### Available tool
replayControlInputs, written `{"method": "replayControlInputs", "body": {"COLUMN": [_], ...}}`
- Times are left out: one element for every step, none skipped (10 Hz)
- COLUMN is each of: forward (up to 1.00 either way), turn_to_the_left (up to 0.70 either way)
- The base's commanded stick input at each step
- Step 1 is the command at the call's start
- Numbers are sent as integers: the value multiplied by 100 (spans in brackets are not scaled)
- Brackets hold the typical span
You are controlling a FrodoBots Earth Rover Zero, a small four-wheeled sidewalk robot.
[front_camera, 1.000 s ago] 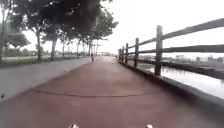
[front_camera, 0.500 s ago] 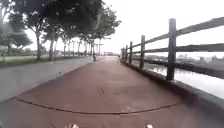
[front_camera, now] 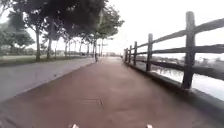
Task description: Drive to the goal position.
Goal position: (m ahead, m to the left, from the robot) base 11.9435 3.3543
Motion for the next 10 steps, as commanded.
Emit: {"method": "replayControlInputs", "body": {"forward": [100, 100, 100, 100, 100, 100, 100, 100, 100, 100], "turn_to_the_left": [0, 0, 0, 0, 0, -6, -30, -40, -40, -40]}}
